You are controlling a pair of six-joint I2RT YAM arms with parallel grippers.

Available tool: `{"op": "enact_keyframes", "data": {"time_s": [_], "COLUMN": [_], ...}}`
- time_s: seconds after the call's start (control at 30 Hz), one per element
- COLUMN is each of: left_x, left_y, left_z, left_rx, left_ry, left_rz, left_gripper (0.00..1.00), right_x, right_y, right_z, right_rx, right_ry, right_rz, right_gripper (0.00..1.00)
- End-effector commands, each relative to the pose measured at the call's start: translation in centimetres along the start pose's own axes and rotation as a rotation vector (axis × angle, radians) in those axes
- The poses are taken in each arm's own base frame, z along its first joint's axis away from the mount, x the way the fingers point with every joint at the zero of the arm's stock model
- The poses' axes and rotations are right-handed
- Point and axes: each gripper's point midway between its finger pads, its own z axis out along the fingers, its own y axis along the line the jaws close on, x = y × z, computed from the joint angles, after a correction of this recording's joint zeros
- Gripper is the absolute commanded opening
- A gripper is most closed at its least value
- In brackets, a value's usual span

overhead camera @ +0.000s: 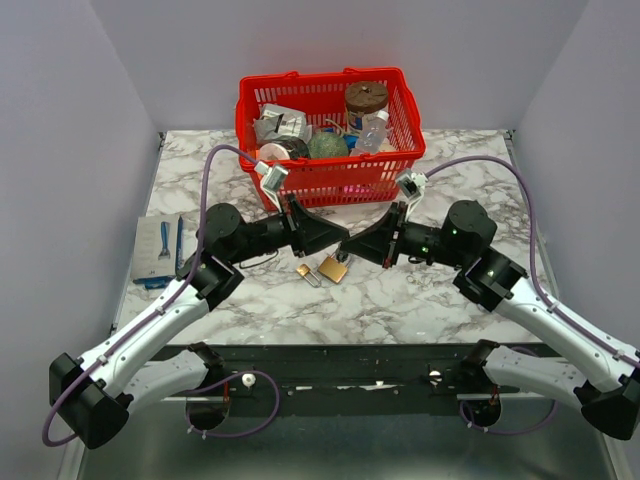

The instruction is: Unlock with the key

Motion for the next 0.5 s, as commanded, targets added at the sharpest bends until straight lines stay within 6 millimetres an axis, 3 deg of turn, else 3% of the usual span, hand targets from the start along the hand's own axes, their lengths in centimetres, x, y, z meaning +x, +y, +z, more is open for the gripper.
{"op": "enact_keyframes", "data": {"time_s": [0.0, 0.1, 0.13, 0.27, 0.3, 0.37, 0.47], "left_x": [-1.0, -1.2, -1.7, -1.0, 0.3, 0.5, 2.4], "left_y": [-1.0, -0.2, 0.1, 3.4, 5.2, 8.4, 12.8], "left_z": [-0.1, -0.4, -0.5, -1.4, -2.2, -3.7, -6.7], "left_rx": [0.011, -0.055, -0.081, -0.259, -0.350, -0.516, -0.745], "left_ry": [-0.014, -0.016, -0.035, -0.006, 0.039, 0.030, 0.069], "left_rz": [0.041, 0.054, 0.058, 0.031, 0.003, 0.009, -0.020], "left_gripper": [0.55, 0.87, 0.90, 0.96, 0.97, 0.97, 0.97], "right_x": [-0.3, 0.0, 0.1, 0.8, 0.9, 1.0, 1.5], "right_y": [-0.1, -1.2, -1.5, -3.9, -4.2, -5.5, -6.8], "right_z": [-0.3, -0.5, -0.6, -2.2, -2.5, -3.2, -4.4], "right_rx": [0.011, 0.040, 0.049, 0.125, 0.138, 0.184, 0.241], "right_ry": [-0.038, -0.038, -0.038, -0.066, -0.074, -0.092, -0.110], "right_rz": [0.008, 0.050, 0.060, 0.111, 0.117, 0.139, 0.159], "right_gripper": [0.01, 0.01, 0.01, 0.01, 0.01, 0.01, 0.01]}}
